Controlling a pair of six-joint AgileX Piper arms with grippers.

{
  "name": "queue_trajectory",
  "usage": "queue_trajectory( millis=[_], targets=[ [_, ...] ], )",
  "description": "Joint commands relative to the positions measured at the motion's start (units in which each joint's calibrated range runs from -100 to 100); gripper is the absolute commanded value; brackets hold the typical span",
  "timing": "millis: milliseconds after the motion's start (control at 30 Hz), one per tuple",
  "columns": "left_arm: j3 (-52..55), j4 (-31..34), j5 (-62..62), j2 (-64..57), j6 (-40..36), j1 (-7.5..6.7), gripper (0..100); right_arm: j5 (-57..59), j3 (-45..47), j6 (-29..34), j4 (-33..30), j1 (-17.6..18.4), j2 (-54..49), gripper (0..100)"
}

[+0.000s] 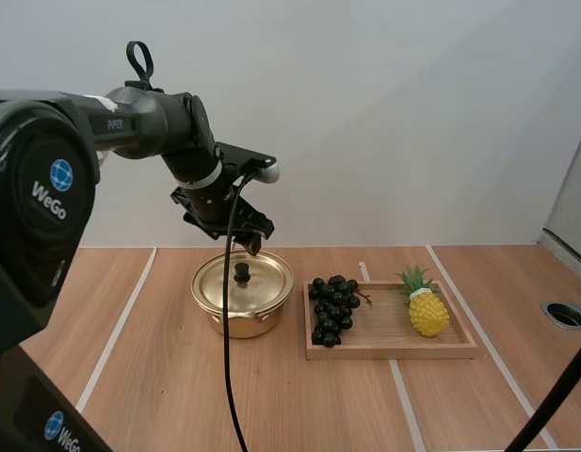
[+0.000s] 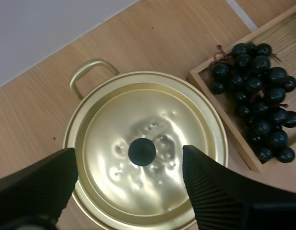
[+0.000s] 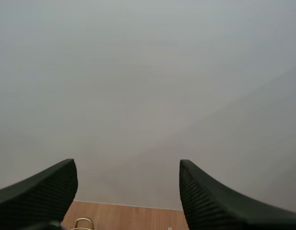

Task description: Open the pot, put the grape inside, and close it

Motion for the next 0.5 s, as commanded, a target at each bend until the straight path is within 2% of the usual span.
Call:
queue_trajectory(
  millis=[0, 467],
  targets=[
    [0.2, 1.1, -1.0, 2.0, -1.4, -0.30, 100, 0.0, -0.8, 0.3, 0.0, 0.0, -0.7, 100],
    [0.2, -2.3, -0.7, 7.4, -0.3, -0.38, 100, 0.0, -0.8, 0.3, 0.0, 0.0, -0.7, 100]
  ],
)
